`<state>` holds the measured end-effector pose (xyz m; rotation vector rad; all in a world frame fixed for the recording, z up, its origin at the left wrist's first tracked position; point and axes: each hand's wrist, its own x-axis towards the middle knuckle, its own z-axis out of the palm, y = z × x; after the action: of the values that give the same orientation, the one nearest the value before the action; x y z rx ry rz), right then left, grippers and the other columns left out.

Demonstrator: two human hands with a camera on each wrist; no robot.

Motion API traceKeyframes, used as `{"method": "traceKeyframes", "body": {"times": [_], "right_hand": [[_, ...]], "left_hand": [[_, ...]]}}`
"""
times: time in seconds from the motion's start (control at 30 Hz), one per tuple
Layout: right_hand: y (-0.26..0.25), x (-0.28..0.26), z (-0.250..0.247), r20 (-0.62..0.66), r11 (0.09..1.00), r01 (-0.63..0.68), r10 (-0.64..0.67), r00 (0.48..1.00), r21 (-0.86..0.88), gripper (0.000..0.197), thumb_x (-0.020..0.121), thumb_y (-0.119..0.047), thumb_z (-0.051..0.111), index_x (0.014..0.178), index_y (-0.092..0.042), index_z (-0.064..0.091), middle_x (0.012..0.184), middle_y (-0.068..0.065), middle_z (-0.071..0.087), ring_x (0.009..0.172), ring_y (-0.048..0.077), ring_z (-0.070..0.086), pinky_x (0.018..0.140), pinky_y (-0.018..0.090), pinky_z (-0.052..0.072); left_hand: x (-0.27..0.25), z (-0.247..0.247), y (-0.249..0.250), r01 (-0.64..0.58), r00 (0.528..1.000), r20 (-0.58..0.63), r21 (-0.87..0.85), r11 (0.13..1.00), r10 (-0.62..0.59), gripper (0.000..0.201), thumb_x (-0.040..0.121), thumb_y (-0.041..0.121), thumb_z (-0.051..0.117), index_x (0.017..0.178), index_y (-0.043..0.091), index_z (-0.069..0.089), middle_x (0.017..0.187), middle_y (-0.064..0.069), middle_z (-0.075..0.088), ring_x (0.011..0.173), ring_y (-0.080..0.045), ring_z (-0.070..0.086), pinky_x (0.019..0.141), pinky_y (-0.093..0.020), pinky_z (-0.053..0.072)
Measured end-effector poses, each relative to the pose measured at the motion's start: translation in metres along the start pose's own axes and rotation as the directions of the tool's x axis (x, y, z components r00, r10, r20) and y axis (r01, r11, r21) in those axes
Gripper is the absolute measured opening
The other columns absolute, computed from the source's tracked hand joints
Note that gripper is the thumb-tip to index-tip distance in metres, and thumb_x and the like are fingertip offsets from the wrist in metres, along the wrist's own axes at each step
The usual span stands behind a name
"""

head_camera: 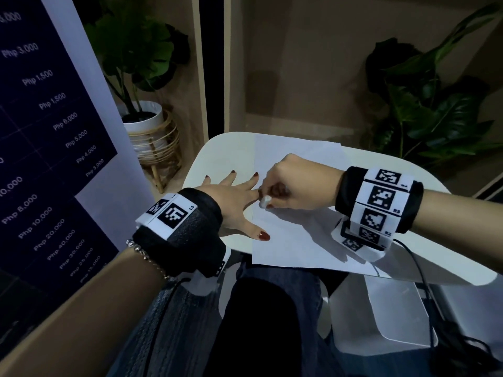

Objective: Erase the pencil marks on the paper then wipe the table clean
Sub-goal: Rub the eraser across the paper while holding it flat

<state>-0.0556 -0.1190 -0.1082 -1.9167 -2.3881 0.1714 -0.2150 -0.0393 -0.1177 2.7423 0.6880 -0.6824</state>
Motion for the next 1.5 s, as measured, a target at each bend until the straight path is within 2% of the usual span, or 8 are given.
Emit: {"method": "traceKeyframes", "body": {"times": [0.2, 0.47, 0.63, 0.73, 0.83, 0.97, 1.2, 1.5], "right_hand": [[-0.008, -0.015, -0.004, 0.15, 0.984, 0.072, -0.097, 0.984, 0.165, 0.012, 0.087, -0.034, 0.074, 0.092, -0.024, 0.078, 0.079, -0.009, 0.073, 0.067, 0.003, 0.06, 0.069, 0.013, 0.045], [-0.002, 0.007, -0.004, -0.009, 0.998, -0.065, 0.065, 0.998, -0.001, 0.018, 0.089, -0.032, 0.069, 0.093, -0.017, 0.079, 0.08, 0.001, 0.074, 0.062, 0.007, 0.052, 0.073, 0.031, 0.052], [-0.017, -0.018, -0.004, 0.129, 0.984, 0.072, -0.093, 0.987, 0.161, 0.01, 0.087, -0.03, 0.074, 0.093, -0.023, 0.08, 0.075, -0.015, 0.069, 0.065, -0.005, 0.057, 0.066, 0.006, 0.039], [-0.018, -0.024, -0.007, 0.168, 0.982, 0.048, -0.079, 0.983, 0.18, 0.009, 0.087, -0.027, 0.075, 0.092, -0.021, 0.079, 0.07, -0.017, 0.066, 0.063, -0.01, 0.057, 0.063, 0.004, 0.037], [-0.008, -0.014, -0.005, 0.084, 0.997, -0.04, 0.035, 0.996, 0.065, 0.015, 0.089, -0.03, 0.072, 0.096, -0.018, 0.078, 0.081, -0.005, 0.074, 0.064, -0.001, 0.057, 0.066, 0.007, 0.039], [0.009, -0.002, -0.009, -0.034, 0.968, -0.223, 0.22, 0.975, -0.114, 0.019, 0.091, -0.024, 0.063, 0.096, -0.012, 0.077, 0.088, 0.006, 0.075, 0.082, 0.021, 0.062, 0.077, 0.033, 0.052], [0.018, 0.004, -0.013, -0.043, 0.963, -0.26, 0.257, 0.965, -0.078, 0.018, 0.091, -0.022, 0.066, 0.096, -0.009, 0.077, 0.085, 0.005, 0.075, 0.075, 0.017, 0.06, 0.073, 0.031, 0.052], [-0.001, 0.014, -0.007, 0.008, 0.996, -0.092, 0.092, 0.996, -0.016, 0.017, 0.089, -0.029, 0.069, 0.095, -0.016, 0.078, 0.083, 0.003, 0.074, 0.064, 0.009, 0.05, 0.069, 0.025, 0.046]], "left_hand": [[0.0, 0.001, 0.001, 0.023, 1.0, 0.011, 0.017, 1.0, -0.023, 0.107, 0.074, 0.079, 0.054, 0.152, 0.046, -0.011, 0.159, 0.018, -0.024, 0.149, -0.023, -0.02, 0.116, -0.064, -0.002], [0.0, 0.001, 0.0, 0.026, 1.0, 0.008, 0.028, 0.999, -0.027, 0.104, 0.075, 0.079, 0.053, 0.154, 0.044, -0.005, 0.159, 0.019, -0.022, 0.149, -0.024, -0.019, 0.115, -0.067, -0.001], [-0.002, 0.0, 0.002, 0.045, 0.999, 0.024, 0.036, 0.998, -0.046, 0.113, 0.072, 0.081, 0.054, 0.153, 0.042, -0.014, 0.158, 0.018, -0.024, 0.149, -0.023, -0.02, 0.115, -0.066, -0.001], [-0.003, 0.0, 0.003, 0.041, 0.999, 0.028, 0.042, 0.998, -0.042, 0.117, 0.071, 0.082, 0.053, 0.152, 0.039, -0.018, 0.158, 0.017, -0.027, 0.149, -0.023, -0.021, 0.116, -0.065, -0.002], [-0.004, 0.0, 0.003, 0.041, 0.999, 0.026, 0.041, 0.998, -0.042, 0.115, 0.073, 0.082, 0.053, 0.152, 0.038, -0.019, 0.158, 0.017, -0.027, 0.148, -0.024, -0.021, 0.115, -0.066, -0.003], [-0.005, 0.003, 0.002, 0.039, 0.999, 0.012, 0.03, 0.999, -0.039, 0.12, 0.069, 0.084, 0.054, 0.152, 0.038, -0.019, 0.157, 0.017, -0.027, 0.148, -0.023, -0.023, 0.115, -0.066, -0.007], [0.001, 0.006, -0.001, 0.042, 0.999, 0.018, 0.011, 0.999, -0.043, 0.133, 0.059, 0.089, 0.057, 0.152, 0.034, -0.021, 0.157, 0.017, -0.029, 0.147, -0.022, -0.027, 0.114, -0.066, -0.009], [0.004, 0.007, -0.003, 0.046, 0.999, 0.003, -0.019, 0.999, -0.046, 0.138, 0.054, 0.09, 0.059, 0.154, 0.032, -0.017, 0.158, 0.018, -0.026, 0.146, -0.022, -0.027, 0.114, -0.063, -0.013]]}}
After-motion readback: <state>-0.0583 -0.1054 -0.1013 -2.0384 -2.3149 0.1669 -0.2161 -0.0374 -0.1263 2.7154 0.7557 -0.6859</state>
